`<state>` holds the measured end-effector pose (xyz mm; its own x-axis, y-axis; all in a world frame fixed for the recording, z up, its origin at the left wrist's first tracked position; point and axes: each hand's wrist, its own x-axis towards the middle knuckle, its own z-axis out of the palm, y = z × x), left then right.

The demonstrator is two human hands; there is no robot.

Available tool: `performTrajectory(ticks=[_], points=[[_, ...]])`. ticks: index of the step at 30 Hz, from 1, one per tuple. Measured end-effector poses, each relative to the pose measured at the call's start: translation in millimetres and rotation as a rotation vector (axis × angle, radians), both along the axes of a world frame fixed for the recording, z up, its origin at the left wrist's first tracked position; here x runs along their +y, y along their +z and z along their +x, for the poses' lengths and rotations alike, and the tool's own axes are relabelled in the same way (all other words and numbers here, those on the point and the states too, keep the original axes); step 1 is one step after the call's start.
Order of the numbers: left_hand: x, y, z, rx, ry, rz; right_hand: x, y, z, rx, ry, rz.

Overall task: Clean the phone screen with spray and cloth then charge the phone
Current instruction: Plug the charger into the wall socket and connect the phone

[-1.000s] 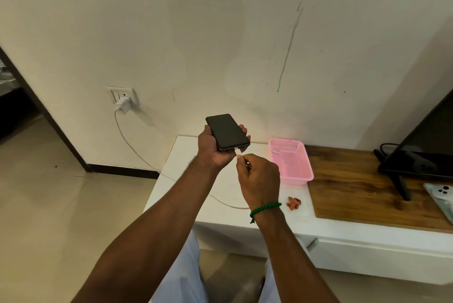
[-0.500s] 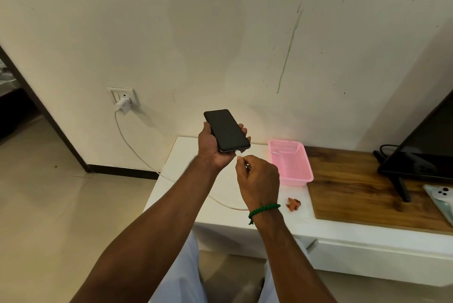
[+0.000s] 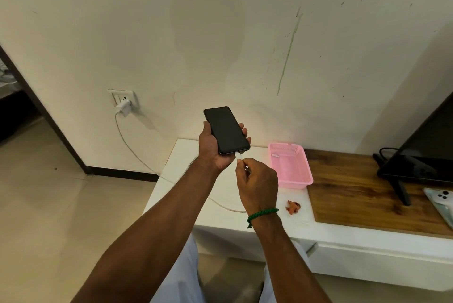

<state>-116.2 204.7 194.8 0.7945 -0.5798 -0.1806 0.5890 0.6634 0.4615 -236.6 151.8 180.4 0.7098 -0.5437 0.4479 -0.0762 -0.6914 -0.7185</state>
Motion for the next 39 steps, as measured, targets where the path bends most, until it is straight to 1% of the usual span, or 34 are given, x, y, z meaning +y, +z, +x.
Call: performTrajectory(ticks=[5,26,33,37,39], points=[[0,0,-1,-0.025,-0.001,-0.003,2,0,0,-0.011,-0.012,0.032],[-3,2,-3,-0.062,-0.007,0.041,3,0,2,-0.039,-0.017,0.044],[0,0,1,-0.085,0.013,0.074,-2,2,3,-0.030,0.034,0.054],[4,-1,4,-0.101,0.013,0.088,-7,4,6,-0.037,0.048,0.095],[5,-1,4,-0.104,0.004,0.087,-10,5,8,-0.043,0.057,0.174]])
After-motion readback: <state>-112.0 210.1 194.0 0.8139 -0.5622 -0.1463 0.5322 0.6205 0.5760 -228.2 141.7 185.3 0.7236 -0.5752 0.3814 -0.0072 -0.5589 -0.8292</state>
